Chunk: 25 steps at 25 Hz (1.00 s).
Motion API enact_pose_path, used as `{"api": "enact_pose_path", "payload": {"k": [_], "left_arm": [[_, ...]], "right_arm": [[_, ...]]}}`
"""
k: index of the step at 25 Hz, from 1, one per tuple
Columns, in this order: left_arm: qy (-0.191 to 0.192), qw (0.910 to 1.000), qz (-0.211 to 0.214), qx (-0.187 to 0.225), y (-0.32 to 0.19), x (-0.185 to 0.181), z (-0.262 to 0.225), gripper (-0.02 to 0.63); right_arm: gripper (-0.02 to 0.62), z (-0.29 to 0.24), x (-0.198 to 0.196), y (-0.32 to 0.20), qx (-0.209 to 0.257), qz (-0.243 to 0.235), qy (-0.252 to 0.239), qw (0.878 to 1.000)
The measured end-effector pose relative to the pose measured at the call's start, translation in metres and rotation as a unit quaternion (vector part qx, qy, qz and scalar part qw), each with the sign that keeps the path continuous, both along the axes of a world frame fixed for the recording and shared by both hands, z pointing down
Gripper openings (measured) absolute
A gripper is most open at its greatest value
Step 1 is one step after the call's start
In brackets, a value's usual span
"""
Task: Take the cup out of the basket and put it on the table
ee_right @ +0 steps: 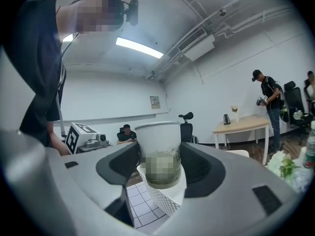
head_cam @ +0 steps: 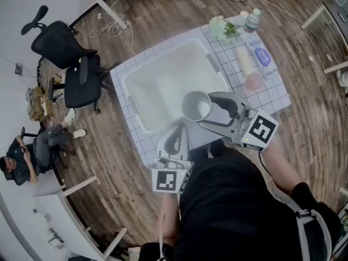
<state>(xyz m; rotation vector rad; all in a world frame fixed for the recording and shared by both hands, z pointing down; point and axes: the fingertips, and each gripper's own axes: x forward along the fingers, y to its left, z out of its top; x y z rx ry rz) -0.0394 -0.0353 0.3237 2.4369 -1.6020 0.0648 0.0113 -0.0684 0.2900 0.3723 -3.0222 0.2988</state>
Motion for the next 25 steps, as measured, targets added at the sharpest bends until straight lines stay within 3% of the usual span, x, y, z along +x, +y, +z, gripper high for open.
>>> {"api": "enact_pose_path", "payload": {"k": [16,25], "left_arm": [[-0.017,0.9967,-0.066,-0.045,0.020,0.029,0.016,0.009],[-0.017,0.9978,-0.059,-0.025,0.032,0.030,0.005,0.009]], "right_arm": [[0.275,0.027,0.026,0.017,-0.023,-0.042,-0.023,0.999],[0.275,0.020,0.023,0.033,-0.003,-0.044,-0.017,0.999]]}}
